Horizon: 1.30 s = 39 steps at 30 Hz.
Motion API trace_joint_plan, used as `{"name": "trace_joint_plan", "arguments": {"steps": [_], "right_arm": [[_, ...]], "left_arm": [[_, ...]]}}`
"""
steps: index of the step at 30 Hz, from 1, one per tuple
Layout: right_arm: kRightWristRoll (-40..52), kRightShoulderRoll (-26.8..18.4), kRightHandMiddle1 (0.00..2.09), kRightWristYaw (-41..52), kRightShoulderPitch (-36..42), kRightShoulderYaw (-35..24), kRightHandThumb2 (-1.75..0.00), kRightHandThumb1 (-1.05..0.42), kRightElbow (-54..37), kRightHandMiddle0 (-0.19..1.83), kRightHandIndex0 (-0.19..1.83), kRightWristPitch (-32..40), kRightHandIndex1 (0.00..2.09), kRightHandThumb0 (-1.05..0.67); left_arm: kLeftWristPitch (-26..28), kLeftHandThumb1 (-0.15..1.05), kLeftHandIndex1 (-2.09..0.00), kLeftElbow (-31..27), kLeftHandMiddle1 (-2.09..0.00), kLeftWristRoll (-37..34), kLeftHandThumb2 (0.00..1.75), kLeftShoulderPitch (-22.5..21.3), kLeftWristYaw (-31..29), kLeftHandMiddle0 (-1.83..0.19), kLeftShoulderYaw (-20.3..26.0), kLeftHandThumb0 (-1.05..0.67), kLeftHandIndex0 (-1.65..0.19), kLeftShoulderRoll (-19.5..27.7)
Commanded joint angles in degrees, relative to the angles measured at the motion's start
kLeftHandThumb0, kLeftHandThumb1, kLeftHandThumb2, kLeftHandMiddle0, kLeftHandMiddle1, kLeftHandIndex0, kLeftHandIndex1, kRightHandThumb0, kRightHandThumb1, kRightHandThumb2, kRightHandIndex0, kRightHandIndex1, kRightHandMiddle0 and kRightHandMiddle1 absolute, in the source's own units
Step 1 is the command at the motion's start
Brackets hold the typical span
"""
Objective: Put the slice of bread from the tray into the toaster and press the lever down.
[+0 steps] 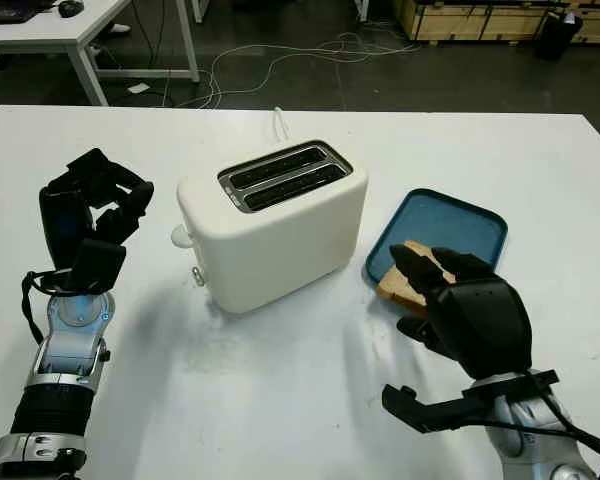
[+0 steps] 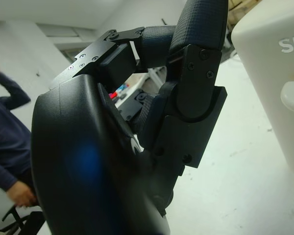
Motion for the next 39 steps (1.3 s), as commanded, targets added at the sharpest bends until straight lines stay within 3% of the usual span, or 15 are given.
{"name": "trace_joint_plan", "arguments": {"steps": [1, 9, 14, 16, 20, 27, 31, 32, 35, 36, 38, 39], "right_arm": [[-3.22, -0.44, 0.0, -1.02, -0.71, 1.71, -0.01, -0.82, 1.49, 0.32, 0.43, 2.1, 0.0, -0.73], [-7.78, -1.33, 0.01, -4.35, -2.53, 5.4, 0.0, -0.81, 7.18, 0.33, 0.43, 5.5, 0.01, -0.73], [-16.29, -2.47, 0.03, -9.82, -5.1, 9.46, -0.01, -0.82, 14.17, 0.38, 0.49, 10.57, 0.04, -0.69], [-17.13, -2.44, 0.04, -13.61, -6.42, 10.65, -0.01, -0.83, 17.66, 0.42, 0.52, 12.15, 0.05, -0.58], [-15.52, -2.54, 0.05, -18.78, -9.42, 12.42, -0.03, -0.91, 24.26, 0.48, 0.59, 13.93, 0.07, -0.13], [-13.92, -3.31, 0.05, -21.22, -12.23, 14.78, -0.01, -0.91, 28.17, 0.53, 0.63, 16.99, 0.07, -0.1], [-13.37, -4.19, 0.05, -16.91, -12.0, 15.77, -0.02, -0.91, 25.59, 0.56, 0.66, 18.15, 0.08, -0.11], [-13.66, -4.55, 0.09, -15.76, -11.84, 16.05, -0.01, -0.9, 24.64, 0.64, 0.78, 18.53, 0.14, -0.12], [-12.77, -5.18, 0.12, -12.2, -11.35, 16.34, -0.05, -0.91, 22.01, 0.91, 0.56, 18.95, 1.38, -0.27], [-11.77, -5.31, 0.13, -11.55, -11.09, 16.16, -0.09, -0.91, 21.16, 0.96, 0.57, 18.56, 1.55, -0.33], [-12.12, -5.61, 0.18, -9.03, -10.88, 16.37, -0.21, -0.92, 19.68, 1.04, 0.66, 19.1, 1.7, -0.42], [-12.45, -5.72, 0.55, -8.48, -10.86, 16.5, -0.27, -0.92, 19.34, 0.93, 0.74, 19.32, 1.72, -0.46]], "left_arm": [[-1.46, 0.92, -1.36, 0.89, -1.5, -0.49, 0.26, -0.77, -0.27, -1.01, -0.02, -0.93, -0.86, 0.5], [-1.09, 0.92, -1.37, 0.35, -1.5, -0.39, 0.25, -0.55, -0.07, -1.0, 0.08, -0.93, -0.86, 0.28], [-1.77, 0.92, -1.38, 0.5, -1.51, -0.53, 0.27, -0.53, -0.74, -1.01, -0.01, -0.93, -0.85, 0.77], [-2.11, 0.92, -1.37, 0.73, -1.51, -0.39, 0.27, -0.57, -0.73, -1.01, 0.03, -0.93, -0.86, 0.86], [-1.46, 0.92, -1.36, 0.46, -1.51, 0.14, 0.28, -0.33, -0.25, -1.02, 0.08, -0.95, -0.87, 0.78], [-1.39, 0.92, -1.36, 0.23, -1.5, 0.02, 0.27, -0.36, -0.4, -1.02, -0.03, -0.95, -0.87, 0.63], [-0.56, 0.92, -1.37, -0.43, -1.49, -0.14, 0.26, -0.34, -0.65, -1.02, -0.08, -0.95, -0.88, 0.47], [-0.9, 0.92, -1.37, -0.22, -1.49, -0.07, 0.26, -0.43, -0.63, -1.02, -0.1, -0.95, -0.88, 0.62], [-1.25, 0.92, -1.36, -0.03, -1.49, -0.14, 0.26, -0.59, -0.8, -1.03, -0.14, -0.95, -0.88, 0.79], [-1.26, 0.92, -1.36, -0.06, -1.49, -0.29, 0.26, -0.6, -0.9, -1.03, -0.14, -0.95, -0.88, 0.76], [-1.53, 0.92, -1.36, 0.22, -1.49, -0.25, 0.26, -0.67, -0.77, -1.03, -0.09, -0.95, -0.88, 0.75], [-1.81, 0.92, -1.36, 0.47, -1.49, -0.27, 0.26, -0.71, -0.74, -1.03, -0.06, -0.95, -0.88, 0.78]]}}
